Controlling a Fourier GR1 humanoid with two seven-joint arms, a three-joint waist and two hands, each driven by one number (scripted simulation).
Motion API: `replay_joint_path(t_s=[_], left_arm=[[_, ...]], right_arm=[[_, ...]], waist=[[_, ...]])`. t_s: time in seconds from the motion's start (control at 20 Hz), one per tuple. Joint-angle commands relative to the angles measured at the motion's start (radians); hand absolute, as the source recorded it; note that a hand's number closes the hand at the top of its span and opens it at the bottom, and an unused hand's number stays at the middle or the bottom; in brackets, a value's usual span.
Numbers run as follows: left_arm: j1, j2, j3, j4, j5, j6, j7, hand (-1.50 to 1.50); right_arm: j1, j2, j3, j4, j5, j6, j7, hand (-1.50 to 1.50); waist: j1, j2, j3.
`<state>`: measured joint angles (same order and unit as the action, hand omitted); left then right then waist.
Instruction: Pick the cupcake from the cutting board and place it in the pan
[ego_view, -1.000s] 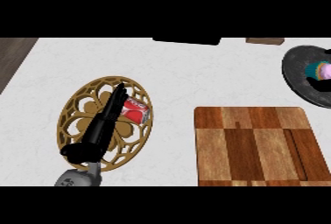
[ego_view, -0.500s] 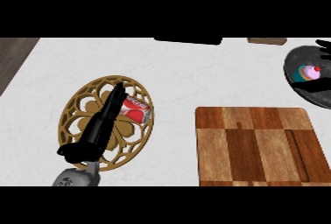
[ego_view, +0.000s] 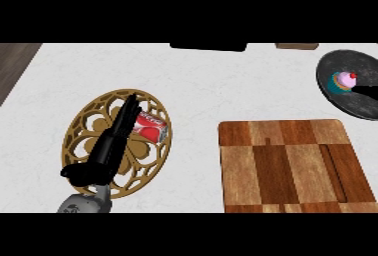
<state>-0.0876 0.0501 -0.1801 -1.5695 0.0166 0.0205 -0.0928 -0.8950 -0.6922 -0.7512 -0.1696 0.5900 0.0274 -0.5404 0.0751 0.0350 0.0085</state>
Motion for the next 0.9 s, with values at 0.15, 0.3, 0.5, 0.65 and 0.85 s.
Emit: replay_joint_path(t_s=[0.15, 0.3, 0.5, 0.65, 0.85], left_arm=[[0.042, 0.005, 0.006, -0.008, 0.001, 0.002, -0.013, 0.0], [0.003, 0.027, 0.047, -0.014, 0.027, -0.01, 0.017, 0.0], [0.019, 0.016, 0.04, 0.036, 0.012, -0.008, -0.031, 0.0], [0.023, 0.009, 0.023, -0.007, 0.0, 0.006, 0.007, 0.0], [0.05, 0.048, 0.063, 0.009, 0.029, -0.032, -0.039, 0.0]], right_arm=[[0.077, -0.116, -0.08, 0.05, -0.096, 0.31, -0.077, -1.5], [0.105, -0.141, -0.065, 0.051, -0.088, 0.415, -0.099, -1.5], [0.174, -0.15, -0.049, 0.031, -0.083, 0.519, -0.201, -1.5], [0.195, -0.178, -0.047, 0.012, -0.09, 0.555, -0.223, -1.5], [0.246, -0.191, -0.032, -0.006, -0.086, 0.568, -0.269, -1.5]], waist=[[-0.025, -0.009, 0.0], [-0.022, -0.007, 0.0], [-0.036, -0.01, -0.002], [-0.035, -0.014, -0.001], [-0.032, -0.013, -0.001]])
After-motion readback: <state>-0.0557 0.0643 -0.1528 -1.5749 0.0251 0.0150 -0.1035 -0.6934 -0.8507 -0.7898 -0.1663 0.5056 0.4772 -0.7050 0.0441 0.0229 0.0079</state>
